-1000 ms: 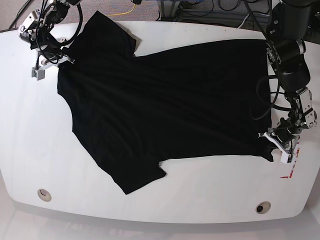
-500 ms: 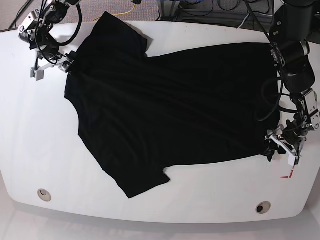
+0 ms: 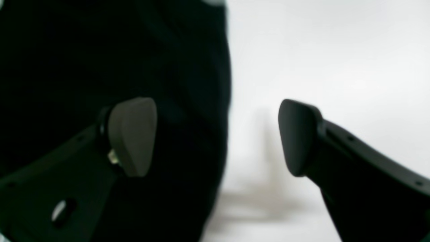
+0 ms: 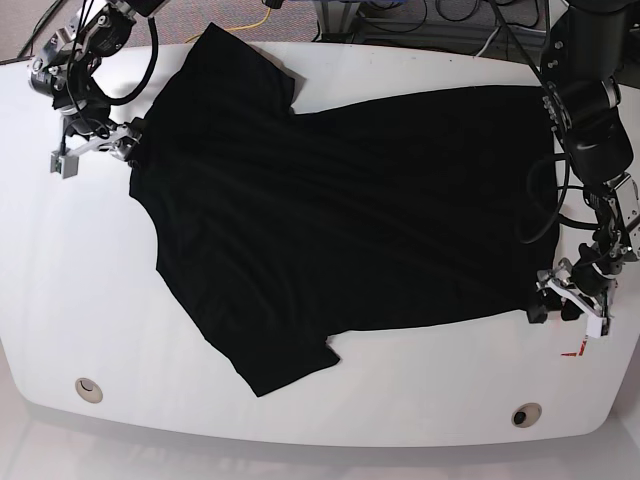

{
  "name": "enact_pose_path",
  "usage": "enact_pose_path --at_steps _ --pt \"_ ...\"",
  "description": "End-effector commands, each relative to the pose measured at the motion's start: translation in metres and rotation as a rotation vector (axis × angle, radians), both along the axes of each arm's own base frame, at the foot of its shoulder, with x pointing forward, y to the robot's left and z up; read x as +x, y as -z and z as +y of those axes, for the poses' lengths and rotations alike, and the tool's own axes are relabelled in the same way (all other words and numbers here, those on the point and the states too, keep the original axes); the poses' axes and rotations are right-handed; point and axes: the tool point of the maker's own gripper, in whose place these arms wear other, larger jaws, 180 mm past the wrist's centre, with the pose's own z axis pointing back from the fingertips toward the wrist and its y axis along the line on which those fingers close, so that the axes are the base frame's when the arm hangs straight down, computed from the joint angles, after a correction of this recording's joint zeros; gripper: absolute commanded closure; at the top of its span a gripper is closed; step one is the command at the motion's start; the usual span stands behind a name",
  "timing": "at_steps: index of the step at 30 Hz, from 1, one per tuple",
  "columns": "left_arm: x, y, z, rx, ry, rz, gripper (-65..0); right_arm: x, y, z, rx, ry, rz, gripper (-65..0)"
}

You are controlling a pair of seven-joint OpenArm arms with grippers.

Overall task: Layout the t-shirt on the table in an organized manner, then fold the t-shirt properly
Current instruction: 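Release the collar and move the right gripper toward the shirt's hem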

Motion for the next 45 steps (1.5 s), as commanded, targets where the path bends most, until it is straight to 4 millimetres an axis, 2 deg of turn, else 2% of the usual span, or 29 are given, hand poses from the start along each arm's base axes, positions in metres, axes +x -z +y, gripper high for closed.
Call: enact_pose_path --at_steps 1,6,12,15,20,22,25,28,29,31,35,39,45 --pt "0.009 -0.042 0.009 0.017 -0.004 -0.115 -44.0 0.023 -0.03 -0.009 -0.063 -0.032 -0.088 -54.7" --pt "0.008 -0.067 0.007 0.083 0.019 -0.165 -44.0 0.052 -0.048 0.001 -0.098 -0.115 -0.137 -54.7" --pt "-0.015 -0.074 -0.003 0.194 0.065 -0.167 -44.0 0.094 -0.072 0.025 -0.113 -0.227 -0.211 -54.7" --pt "-0.035 -0.073 -0.015 0.272 0.107 -0.162 -43.9 0.116 -0.08 0.037 -0.116 -0.288 -0.232 -54.7" --pt "-0.073 -0.072 -0.048 0.352 0.178 -0.174 -43.9 0.153 -0.087 0.056 -0.073 -0.358 -0.253 -54.1" --pt "-0.089 -0.07 -0.056 0.377 0.199 -0.172 -43.9 0.166 -0.089 0.062 -0.05 -0.369 -0.264 -51.2" --pt "-0.117 -0.065 -0.07 0.414 0.24 -0.16 -42.8 0.189 -0.091 0.074 -0.007 -0.381 -0.297 -40.3" --pt "-0.138 -0.061 -0.081 0.438 0.277 -0.147 -35.1 0.205 -0.088 0.079 0.013 -0.393 -0.304 -27.9" --pt "-0.147 -0.056 -0.085 0.435 0.288 -0.136 -29.9 0.21 -0.084 0.081 0.019 -0.403 -0.294 -22.4" --pt "-0.157 -0.048 -0.091 0.421 0.294 -0.114 -19.9 0.221 -0.08 0.087 0.03 -0.422 -0.29 -15.4" --pt "-0.168 -0.036 -0.09 0.411 0.291 -0.077 -0.7 0.237 -0.073 0.104 0.061 -0.449 -0.287 -7.0" --pt "-0.184 -0.021 -0.083 0.41 0.282 -0.016 -0.3 0.25 -0.064 0.119 0.083 -0.47 -0.276 -6.3" --pt "-0.203 -0.005 -0.083 0.393 0.282 0.039 0.0 0.266 -0.056 0.135 0.105 -0.481 -0.275 -6.3"
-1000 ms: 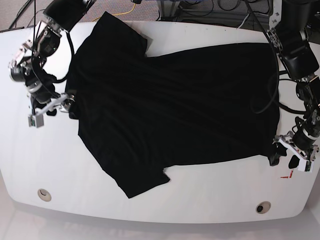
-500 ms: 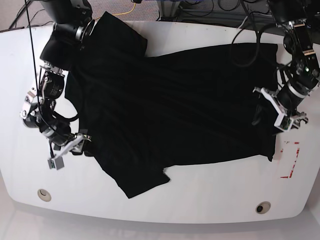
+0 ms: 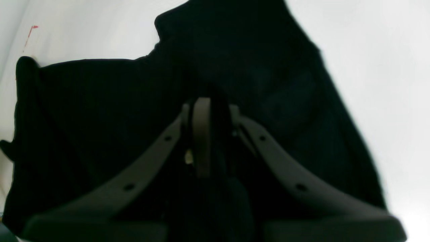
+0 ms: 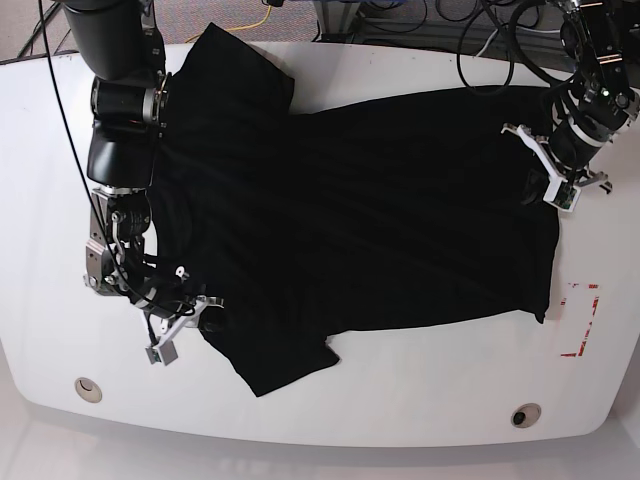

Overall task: Layout the t-shirt on the table in an organized manner, then fold the t-shirt properly
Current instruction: 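Release the collar and move the right gripper toward the shirt's hem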

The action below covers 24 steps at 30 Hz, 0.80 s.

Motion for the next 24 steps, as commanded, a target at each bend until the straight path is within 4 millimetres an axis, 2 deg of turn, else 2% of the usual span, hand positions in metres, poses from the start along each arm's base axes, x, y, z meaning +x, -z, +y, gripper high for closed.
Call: enact_pose_path --at_steps 1,9,18,24 --pt "-0.001 -0.006 -0.005 -0.019 0.017 -0.026 0.0 0.023 -0.023 0.003 0.019 0.002 -0.073 -6.2" --pt "-0.021 0.013 -0.002 -0.023 0.007 0.045 0.0 0.039 -0.007 0.017 0.04 0.016 -0.061 -6.0" --pt "-0.026 0.016 -0.002 -0.023 0.006 0.061 0.0 0.048 0.012 0.026 0.042 0.038 -0.042 -6.0" --pt "-0.024 0.016 -0.001 -0.021 0.007 0.058 0.0 0.047 0.028 0.014 0.06 0.108 -0.023 -6.0"
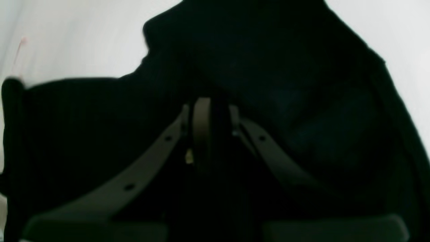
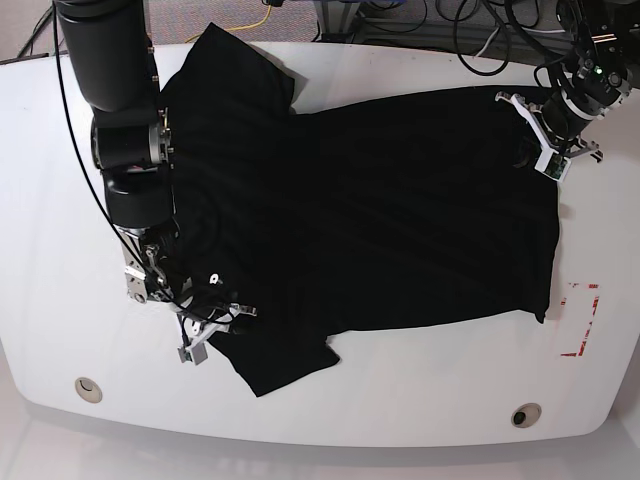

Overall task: Layout the t-shirt on the table in an organized manner, then fold the t-shirt properly
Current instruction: 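Release the collar and move the right gripper toward the shirt's hem, then grasp the hem corner with the right gripper and pull it outward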

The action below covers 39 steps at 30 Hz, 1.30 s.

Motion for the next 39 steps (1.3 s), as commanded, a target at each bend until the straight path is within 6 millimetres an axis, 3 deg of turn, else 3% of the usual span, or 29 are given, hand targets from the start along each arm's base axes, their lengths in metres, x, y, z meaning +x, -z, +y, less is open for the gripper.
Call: enact_pose_path --at_steps 1,3,19,39 --pt "0.006 -0.012 0.0 -0.003 0.01 -0.044 0.0 0.018 -0.021 -0.012 0.011 0.038 -0.062 -6.0" --pt "0.006 -0.012 0.0 -0.003 0.01 -0.044 0.0 0.015 -0.013 -0.023 -0.019 0.052 -0.054 -6.0" --pt "0.006 -0.012 0.0 -0.005 0.01 -0.044 0.0 -0.003 0.017 -0.052 -0.141 0.058 -0.014 -6.0" --pt "0.006 -0.012 0.001 -0.002 0.01 -0.043 0.0 -0.011 0.013 -0.143 -0.257 0.223 -0.01 -6.0"
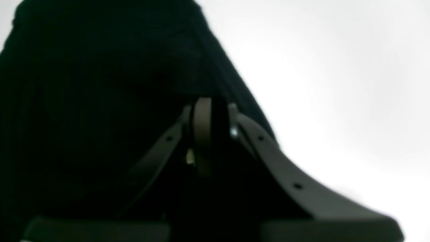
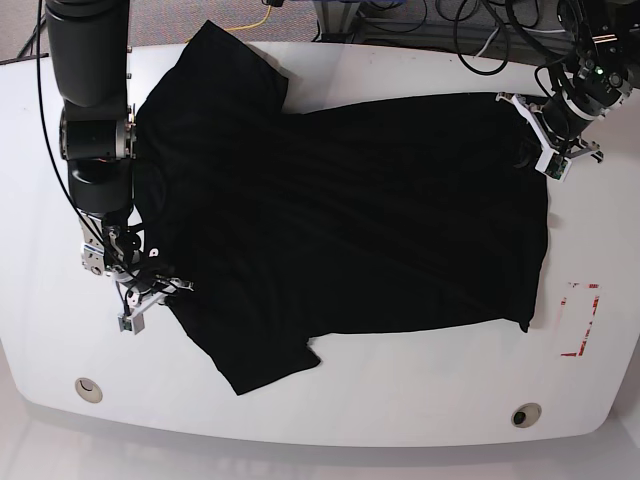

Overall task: Layout the t-shirt on the table in an organized manner, then fold the t-shirt properly
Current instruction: 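Grasp the hem corner with the right gripper and pull it outward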

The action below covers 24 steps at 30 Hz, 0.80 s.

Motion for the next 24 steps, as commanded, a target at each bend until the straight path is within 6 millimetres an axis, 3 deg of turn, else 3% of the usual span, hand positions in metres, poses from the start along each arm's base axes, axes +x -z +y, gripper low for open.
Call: enact_pose_path --at_steps 1,9,19,24 --pt "0.006 -0.012 0.0 -0.005 0.01 -0.043 0.0 0.014 -0.022 -0.017 -0.019 0.028 -0.051 -6.0" --pt "0.006 -0.011 -0.001 -0.007 0.013 -0.042 0.0 0.021 -0.038 -0.041 -0.05 0.068 -0.075 -6.0" --pt "0.006 -0.014 -0.005 -0.012 0.018 -0.05 0.0 0.028 -0.045 -0.036 -0.045 0.065 -0.09 -5.9" --pt "0.004 -0.005 -0.002 -0.018 0.006 -0.026 0.0 0.028 -0.045 -0.036 -0.043 0.065 -0.091 -5.9"
